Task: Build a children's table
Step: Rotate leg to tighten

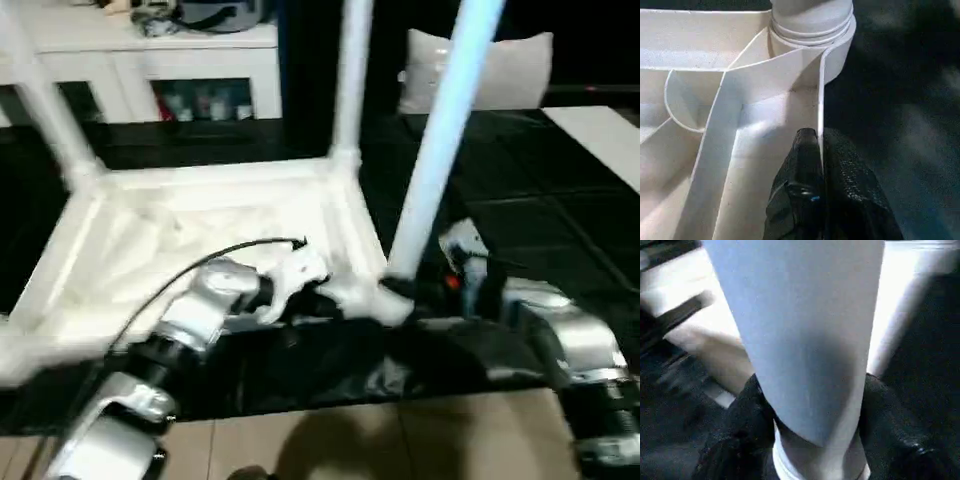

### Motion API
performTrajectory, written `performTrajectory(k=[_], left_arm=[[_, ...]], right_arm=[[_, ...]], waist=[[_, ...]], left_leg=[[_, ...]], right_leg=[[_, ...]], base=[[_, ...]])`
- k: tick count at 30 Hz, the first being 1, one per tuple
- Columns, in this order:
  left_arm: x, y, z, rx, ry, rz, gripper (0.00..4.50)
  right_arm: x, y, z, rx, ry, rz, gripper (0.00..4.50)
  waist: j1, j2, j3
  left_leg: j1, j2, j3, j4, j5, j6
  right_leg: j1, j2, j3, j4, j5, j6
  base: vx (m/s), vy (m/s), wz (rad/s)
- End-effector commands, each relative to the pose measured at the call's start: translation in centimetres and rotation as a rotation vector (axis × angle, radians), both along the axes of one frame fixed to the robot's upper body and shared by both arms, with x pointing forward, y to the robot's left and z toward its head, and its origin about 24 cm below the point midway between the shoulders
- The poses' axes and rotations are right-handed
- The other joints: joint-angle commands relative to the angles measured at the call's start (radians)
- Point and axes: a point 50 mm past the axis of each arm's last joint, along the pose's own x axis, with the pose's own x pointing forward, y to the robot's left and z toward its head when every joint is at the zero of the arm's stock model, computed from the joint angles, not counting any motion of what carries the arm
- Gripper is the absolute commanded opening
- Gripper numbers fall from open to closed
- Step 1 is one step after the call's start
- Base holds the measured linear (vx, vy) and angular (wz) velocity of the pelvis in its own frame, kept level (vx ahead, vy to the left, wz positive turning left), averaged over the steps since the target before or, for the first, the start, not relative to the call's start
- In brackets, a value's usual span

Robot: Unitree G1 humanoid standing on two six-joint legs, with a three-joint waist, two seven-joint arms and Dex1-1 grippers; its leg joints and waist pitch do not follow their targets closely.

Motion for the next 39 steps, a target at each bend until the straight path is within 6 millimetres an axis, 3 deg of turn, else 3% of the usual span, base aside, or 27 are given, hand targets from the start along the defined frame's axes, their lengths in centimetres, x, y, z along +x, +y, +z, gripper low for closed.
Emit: performTrajectory(k=[1, 5, 6, 7, 9, 12, 17, 18, 19, 20, 24, 27, 34, 39], left_arm=[[0.9, -1.8, 1.4, -0.064, -0.024, 0.086, 0.00], [1.5, -3.2, 2.0, -0.101, -0.025, 0.194, 0.00], [1.6, -3.5, 2.2, -0.104, -0.037, 0.208, 0.00], [1.6, -3.7, 2.3, -0.109, -0.047, 0.216, 0.00], [1.6, -4.0, 2.6, -0.113, -0.061, 0.206, 0.00], [1.4, -3.5, 2.3, -0.078, -0.082, 0.169, 0.00], [1.2, -2.5, 1.9, -0.048, -0.104, 0.121, 0.00], [1.1, -2.2, 1.8, -0.039, -0.109, 0.108, 0.00], [1.0, -1.8, 1.7, -0.028, -0.114, 0.084, 0.00], [0.9, -1.4, 1.6, -0.018, -0.117, 0.060, 0.00], [0.5, -0.3, 1.5, 0.021, -0.122, -0.038, 0.00], [0.2, 0.2, 1.4, 0.035, -0.132, -0.113, 0.00], [-0.7, 0.8, 1.2, 0.050, -0.116, -0.260, 0.00], [-1.3, 1.7, 1.2, 0.092, -0.088, -0.396, 0.00]], right_arm=[[0.5, 0.5, -1.6, -0.063, 0.083, -0.146, 2.03], [1.7, 1.0, -1.5, -0.020, 0.085, -0.296, 2.03], [1.8, 1.3, -1.3, 0.011, 0.075, -0.303, 2.37], [2.0, 1.4, -1.1, 0.033, 0.064, -0.317, 2.57], [2.2, 1.6, -0.8, 0.050, 0.043, -0.315, 2.70], [2.1, 1.7, -0.7, 0.031, 0.021, -0.295, 2.99], [2.0, 0.5, -0.5, 0.012, 0.009, -0.300, 3.37], [2.0, 0.2, -0.4, 0.012, 0.002, -0.282, 3.44], [1.7, -0.2, -0.1, 0.015, -0.004, -0.242, 3.49], [1.5, -0.6, 0.1, 0.019, -0.007, -0.201, 3.57], [0.6, -2.3, 0.6, -0.025, -0.015, -0.067, 3.94], [0.0, -3.0, 0.8, -0.064, -0.018, 0.023, 4.33], [-1.4, -3.5, 2.1, -0.050, -0.068, 0.273, 4.33], [-2.1, -3.5, 1.8, -0.069, -0.028, 0.408, 3.72]], waist=[[-0.002, -0.019, -0.067], [-0.013, -0.018, -0.070], [-0.014, -0.019, -0.072], [-0.014, -0.012, -0.072], [-0.014, -0.014, -0.074], [-0.011, -0.010, -0.074], [-0.011, -0.012, -0.072], [-0.011, -0.012, -0.072], [-0.007, 0.000, -0.073], [-0.007, -0.007, -0.073], [-0.002, -0.005, -0.073], [0.007, -0.005, -0.071], [0.026, -0.004, -0.071], [0.035, -0.005, -0.070]], left_leg=[[0.015, 0.030, -0.014, -0.075, -0.243, -0.003], [0.011, 0.027, -0.013, -0.072, -0.217, 0.012], [0.008, 0.026, -0.012, -0.071, -0.199, 0.020], [0.009, 0.028, -0.011, -0.071, -0.196, 0.027], [0.008, 0.029, -0.011, -0.071, -0.187, 0.035], [0.008, 0.030, -0.011, -0.070, -0.171, 0.043], [0.009, 0.029, -0.010, -0.072, -0.189, 0.039], [0.009, 0.031, -0.009, -0.072, -0.186, 0.038], [0.011, 0.030, -0.012, -0.072, -0.190, 0.036], [0.008, 0.030, -0.010, -0.071, -0.194, 0.040], [0.009, 0.034, -0.010, -0.070, -0.184, 0.053], [0.012, 0.036, -0.009, -0.070, -0.202, 0.051], [0.012, 0.041, -0.010, -0.071, -0.216, 0.055], [0.014, 0.042, -0.009, -0.072, -0.230, 0.051]], right_leg=[[0.046, -0.061, 0.042, -0.097, -0.411, -0.136], [0.049, -0.062, 0.044, -0.097, -0.376, -0.137], [0.051, -0.060, 0.044, -0.095, -0.345, -0.139], [0.049, -0.059, 0.045, -0.094, -0.316, -0.146], [0.052, -0.058, 0.045, -0.089, -0.274, -0.160], [0.054, -0.058, 0.045, -0.084, -0.236, -0.174], [0.055, -0.059, 0.046, -0.088, -0.263, -0.165], [0.054, -0.059, 0.047, -0.086, -0.258, -0.167], [0.054, -0.060, 0.046, -0.086, -0.257, -0.168], [0.057, -0.059, 0.046, -0.087, -0.247, -0.168], [0.056, -0.058, 0.047, -0.081, -0.216, -0.181], [0.056, -0.059, 0.047, -0.085, -0.246, -0.178], [0.054, -0.062, 0.048, -0.081, -0.249, -0.185], [0.051, -0.063, 0.048, -0.084, -0.283, -0.190]], base=[[0.000, 0.000, 0.00], [0.000, 0.000, 0.00], [0.000, 0.000, 0.00], [0.000, 0.000, 0.00], [0.000, 0.000, 0.00], [0.000, 0.000, 0.00], [0.000, 0.000, 0.00], [0.000, 0.000, 0.00], [0.000, 0.000, 0.00], [0.000, 0.000, 0.00], [0.000, 0.000, 0.00], [0.000, 0.000, 0.00], [0.000, 0.000, 0.00], [0.000, 0.000, 0.00]])
